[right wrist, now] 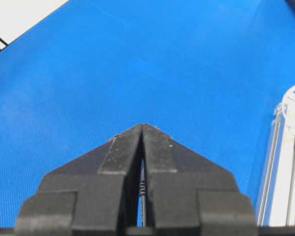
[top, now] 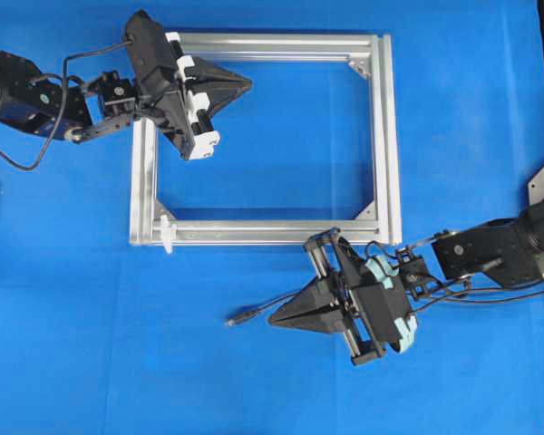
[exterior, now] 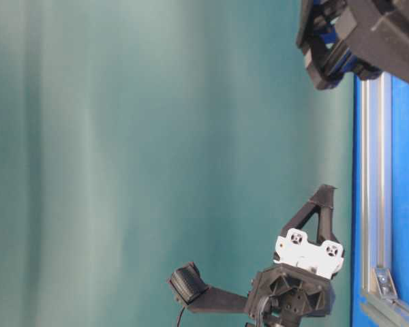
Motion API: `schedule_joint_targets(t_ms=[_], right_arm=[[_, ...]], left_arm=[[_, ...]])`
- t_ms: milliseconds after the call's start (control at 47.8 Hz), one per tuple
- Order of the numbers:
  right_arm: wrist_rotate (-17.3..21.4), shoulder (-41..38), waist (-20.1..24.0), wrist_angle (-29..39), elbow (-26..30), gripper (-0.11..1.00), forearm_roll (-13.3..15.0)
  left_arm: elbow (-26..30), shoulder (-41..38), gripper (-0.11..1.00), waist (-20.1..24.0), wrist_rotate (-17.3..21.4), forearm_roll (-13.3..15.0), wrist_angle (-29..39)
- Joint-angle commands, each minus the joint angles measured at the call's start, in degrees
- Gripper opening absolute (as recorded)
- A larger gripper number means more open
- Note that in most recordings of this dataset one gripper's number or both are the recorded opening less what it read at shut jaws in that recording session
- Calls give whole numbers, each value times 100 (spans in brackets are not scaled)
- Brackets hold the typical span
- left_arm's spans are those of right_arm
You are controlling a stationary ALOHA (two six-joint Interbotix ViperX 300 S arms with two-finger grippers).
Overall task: Insert the wire through the string loop located on the left side.
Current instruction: 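Grasp the black USB cable just behind its plug with the right gripper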
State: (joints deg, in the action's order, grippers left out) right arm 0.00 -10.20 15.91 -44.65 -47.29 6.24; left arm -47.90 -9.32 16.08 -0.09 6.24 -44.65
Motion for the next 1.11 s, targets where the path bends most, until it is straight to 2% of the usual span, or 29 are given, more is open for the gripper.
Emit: schedule_joint_targets(t_ms=[0, 105, 523, 586, 648, 837, 899, 983, 1088], right_arm=[[62, 299, 9, -18, 18, 1, -26], [105, 404, 0, 141, -18, -2, -88], [413, 413, -44, 404, -26, -1, -105], [439, 404, -44, 466, 0, 6, -105], [492, 387, -44, 501, 18, 19, -105], [536, 378, -53, 633, 53, 77, -185], [536, 369, -53, 642, 53, 90, -229], [536, 316, -53, 642, 53, 87, -246], [545, 176, -53, 624, 105, 90, -316]], left_arm=[[70, 281, 0, -35, 0, -105, 141], [62, 290, 0, -35, 0, -105, 211], [53, 299, 0, -35, -9, -123, 211], [53, 299, 0, -35, -9, -123, 211], [53, 299, 0, -35, -9, -123, 211], [53, 299, 0, -35, -9, -123, 211], [53, 290, 0, -35, -9, -123, 211], [53, 299, 0, -35, -9, -123, 211], [53, 290, 0, -35, -9, -123, 211]])
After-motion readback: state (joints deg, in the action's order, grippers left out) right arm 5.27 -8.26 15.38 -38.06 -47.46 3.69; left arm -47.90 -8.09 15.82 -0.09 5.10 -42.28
